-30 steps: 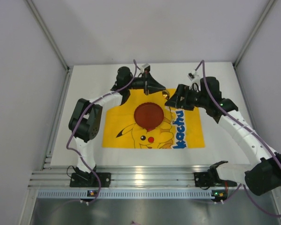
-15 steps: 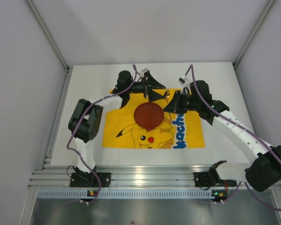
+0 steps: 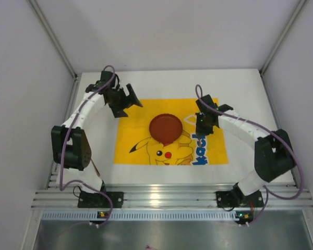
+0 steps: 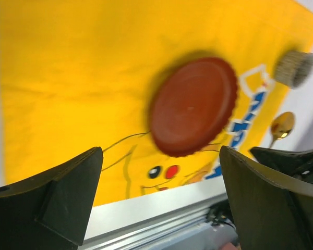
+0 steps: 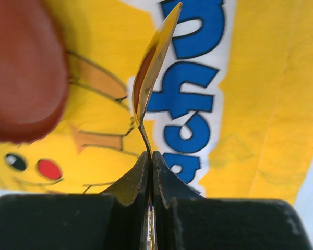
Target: Set the dinner table for one person
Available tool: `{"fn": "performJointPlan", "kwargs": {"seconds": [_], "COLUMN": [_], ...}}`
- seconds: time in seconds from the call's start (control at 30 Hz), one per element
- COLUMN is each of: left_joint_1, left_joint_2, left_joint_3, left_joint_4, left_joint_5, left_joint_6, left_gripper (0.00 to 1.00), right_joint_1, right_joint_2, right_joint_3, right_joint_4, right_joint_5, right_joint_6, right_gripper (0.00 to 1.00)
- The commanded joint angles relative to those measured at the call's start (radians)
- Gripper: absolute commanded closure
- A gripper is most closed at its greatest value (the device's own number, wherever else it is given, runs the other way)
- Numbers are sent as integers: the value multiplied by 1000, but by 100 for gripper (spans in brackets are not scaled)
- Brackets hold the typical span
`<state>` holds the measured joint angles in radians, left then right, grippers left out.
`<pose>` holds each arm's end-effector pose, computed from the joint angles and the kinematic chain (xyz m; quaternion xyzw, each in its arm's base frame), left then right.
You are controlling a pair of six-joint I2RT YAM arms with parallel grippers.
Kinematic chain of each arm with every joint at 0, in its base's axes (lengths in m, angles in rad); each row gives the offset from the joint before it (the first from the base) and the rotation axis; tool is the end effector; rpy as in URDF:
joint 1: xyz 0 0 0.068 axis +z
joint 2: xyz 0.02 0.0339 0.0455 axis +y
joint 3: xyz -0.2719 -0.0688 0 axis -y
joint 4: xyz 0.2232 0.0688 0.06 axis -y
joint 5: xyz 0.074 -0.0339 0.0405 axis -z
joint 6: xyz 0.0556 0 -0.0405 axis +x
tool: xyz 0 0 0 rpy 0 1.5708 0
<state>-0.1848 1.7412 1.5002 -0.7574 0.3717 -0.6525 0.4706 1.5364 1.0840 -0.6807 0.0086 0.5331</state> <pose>0.3554 -0.0870 0.2807 -0.1677 0.9292 -0.2747 0.1814 0.2610 0.1322 0.2243 0.0314 0.9756 0.1008 0.1924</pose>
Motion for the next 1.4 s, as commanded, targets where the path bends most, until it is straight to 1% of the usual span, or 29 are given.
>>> {"fn": "performJointPlan", "kwargs": {"seconds": [0.0, 0.13, 0.2, 0.23, 0.3, 0.33, 0.37, 0.43, 0.6, 0.83, 1.0, 1.1, 1.27, 1.33, 1.37], "left_joint_1": [53, 119, 137, 157, 177, 203, 212, 240, 310, 410, 473, 499, 504, 505, 505], "left_joint_2": [-107, -160, -178, -187, -200, -201, -201, -203, -213, -171, -140, -128, -94, -50, -33], "left_joint_3": [-102, -169, -199, -211, -241, -247, -259, -268, -275, -296, -365, -408, -445, -451, -454], "left_joint_4": [-191, -258, -272, -276, -287, -292, -296, -299, -303, -295, -258, -241, -206, -192, -183], "left_joint_5": [-186, -330, -362, -408, -441, -456, -476, -491, -536, -611, -606, -625, -597, -580, -568], "left_joint_6": [143, 157, 162, 162, 165, 166, 169, 180, 208, 212, 200, 227, 218, 221, 225], "left_gripper": [2, 2, 2, 2, 2, 2, 2, 2, 2, 2, 2, 2, 5, 8, 12], "right_joint_1": [5, 39, 52, 63, 75, 91, 98, 115, 128, 149, 149, 149, 149, 148, 148], "right_joint_2": [91, 229, 269, 307, 336, 352, 358, 366, 334, 185, 117, 107, 119, 129, 134], "right_joint_3": [112, 232, 269, 301, 324, 333, 333, 333, 332, 315, 272, 251, 243, 257, 261], "right_joint_4": [-100, -164, -189, -210, -227, -229, -232, -237, -252, -287, -287, -283, -283, -284, -286], "right_joint_5": [188, 298, 332, 349, 360, 369, 378, 384, 369, 334, 306, 291, 258, 257, 257], "right_joint_6": [-24, -42, -41, -42, -39, -36, -32, -24, -5, 10, 13, 15, -1, -12, -15], "right_gripper": [100, 100, 100, 94, 74, 58, 50, 44, 43, 44, 44, 44, 45, 45, 45]}}
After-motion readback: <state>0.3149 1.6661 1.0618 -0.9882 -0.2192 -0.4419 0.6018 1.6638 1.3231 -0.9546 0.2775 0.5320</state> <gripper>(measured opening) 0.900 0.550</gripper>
